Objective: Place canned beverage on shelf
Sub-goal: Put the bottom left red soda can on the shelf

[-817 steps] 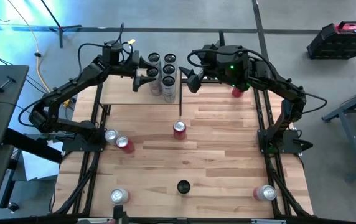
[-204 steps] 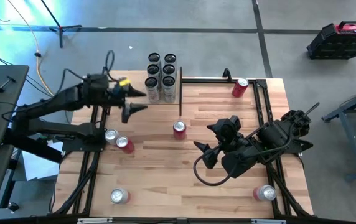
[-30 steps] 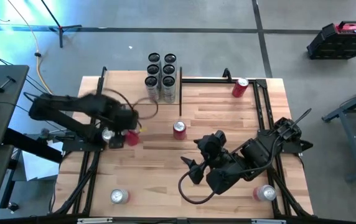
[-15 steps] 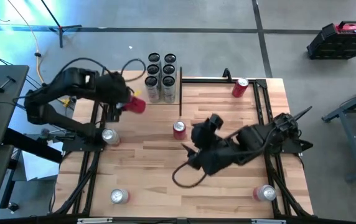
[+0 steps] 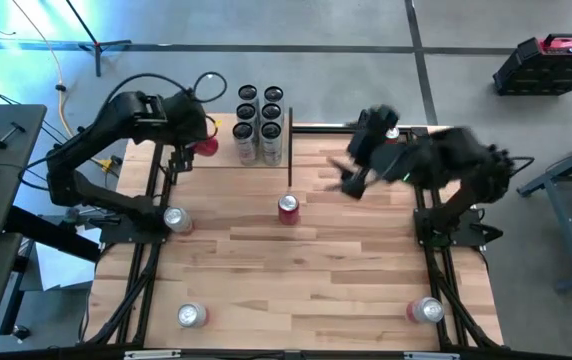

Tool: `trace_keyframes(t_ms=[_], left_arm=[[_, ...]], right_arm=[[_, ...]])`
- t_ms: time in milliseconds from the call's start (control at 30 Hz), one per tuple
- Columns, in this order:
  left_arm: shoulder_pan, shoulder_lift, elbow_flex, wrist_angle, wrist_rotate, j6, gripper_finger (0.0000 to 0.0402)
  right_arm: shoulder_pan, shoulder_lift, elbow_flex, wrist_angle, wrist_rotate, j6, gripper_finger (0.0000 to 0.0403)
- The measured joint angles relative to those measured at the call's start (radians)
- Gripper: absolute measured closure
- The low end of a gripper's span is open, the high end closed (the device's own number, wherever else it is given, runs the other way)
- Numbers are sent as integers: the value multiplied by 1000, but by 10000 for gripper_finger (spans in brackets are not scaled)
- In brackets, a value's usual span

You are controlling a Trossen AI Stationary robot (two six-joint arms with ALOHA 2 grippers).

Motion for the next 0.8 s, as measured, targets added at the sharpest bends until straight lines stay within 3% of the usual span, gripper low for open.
trace_keyframes(t_ms=[133,333,800], left_arm=[[70,30,-7,1,7,5,114],[150,72,-7,2,103,41,114],[219,142,-7,1,143,70,106]], right_arm=[[-81,-54,1,8,-65,-29,54],[-175,-64,0,20,-204,-30,54],[-244,80,0,177,-447,-220,54]])
